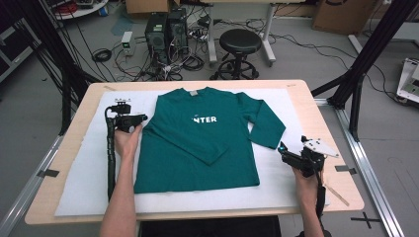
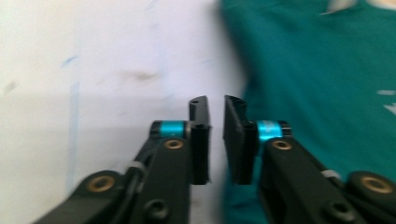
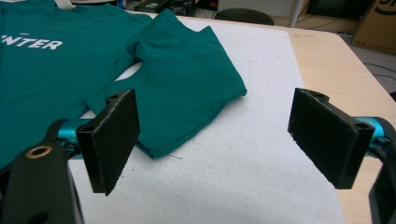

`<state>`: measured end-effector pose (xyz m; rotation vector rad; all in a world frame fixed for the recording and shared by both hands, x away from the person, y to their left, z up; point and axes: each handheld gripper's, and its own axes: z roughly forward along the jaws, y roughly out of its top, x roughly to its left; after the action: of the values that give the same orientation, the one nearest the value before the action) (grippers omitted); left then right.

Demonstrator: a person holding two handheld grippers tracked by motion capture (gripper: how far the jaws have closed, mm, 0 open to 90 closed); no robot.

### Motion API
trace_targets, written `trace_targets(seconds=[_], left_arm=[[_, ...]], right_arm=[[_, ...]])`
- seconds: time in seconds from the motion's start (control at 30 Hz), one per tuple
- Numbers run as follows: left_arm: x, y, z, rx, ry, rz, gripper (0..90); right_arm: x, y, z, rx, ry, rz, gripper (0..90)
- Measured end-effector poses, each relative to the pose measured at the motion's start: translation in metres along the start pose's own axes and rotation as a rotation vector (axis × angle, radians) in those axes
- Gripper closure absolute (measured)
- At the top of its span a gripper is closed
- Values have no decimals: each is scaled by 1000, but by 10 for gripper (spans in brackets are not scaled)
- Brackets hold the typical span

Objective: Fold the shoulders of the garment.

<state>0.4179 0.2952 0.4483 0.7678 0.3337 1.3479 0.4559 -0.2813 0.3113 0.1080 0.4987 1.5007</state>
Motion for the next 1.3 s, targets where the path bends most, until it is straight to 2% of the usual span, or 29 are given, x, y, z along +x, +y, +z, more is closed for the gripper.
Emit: trace_targets(seconds=[0.03, 0.13, 0.2, 0.23, 0.3, 0.4, 0.43, 0.47, 0.5, 0.53, 0.57, 0.63, 0.73, 0.9, 1.0, 1.07, 1.13, 1.3], left_arm=[[-4, 1, 0, -15, -5, 30, 700], [-10, 3, 3, -45, -32, 55, 693], [-15, 3, 10, -38, -42, 74, 705], [-17, 3, 14, -19, -48, 86, 700], [-20, 5, 23, 12, -26, 110, 695], [-19, 8, 34, 67, 67, 120, 716], [-16, 10, 38, 81, 73, 116, 718], [-15, 11, 39, 83, 72, 106, 707], [-15, 12, 39, 75, 99, 105, 697], [-15, 13, 38, 67, 154, 106, 699], [-14, 13, 38, 66, 160, 101, 708], [-11, 13, 35, 67, 132, 84, 698], [-13, 15, 27, 61, 81, 102, 569], [-25, 22, 2, -11, -11, 163, 499], [-34, 24, -12, -36, -53, 200, 431], [-40, 20, -22, -66, -56, 244, 420], [-43, 13, -32, -92, -61, 272, 397], [-37, -7, -53, -105, -68, 312, 385]], right_arm=[[0, 0, 0, 3, -1, -2, 170], [0, 0, 0, 2, -3, -6, 170], [1, 0, 0, 2, -3, -4, 170], [1, 0, 0, 2, -2, -5, 170], [0, 0, 0, 0, -3, -6, 170], [1, 0, 0, 0, -4, -2, 170], [1, 0, 0, 1, -3, -2, 170], [1, 0, 0, 1, -3, -2, 170], [0, 0, -1, 1, -2, -1, 170], [0, 0, -1, -3, -2, -3, 170], [0, 0, -1, -3, -4, 0, 170], [0, 0, -1, -5, -2, 3, 170], [0, 0, -1, -5, -1, 4, 170], [-1, -1, -1, -13, 0, 12, 170], [-2, -1, -2, -21, 3, 23, 170], [-2, -1, -2, -20, 4, 28, 170], [-2, -1, -2, -20, 4, 28, 170], [-2, -1, -2, -17, 2, 23, 170]])
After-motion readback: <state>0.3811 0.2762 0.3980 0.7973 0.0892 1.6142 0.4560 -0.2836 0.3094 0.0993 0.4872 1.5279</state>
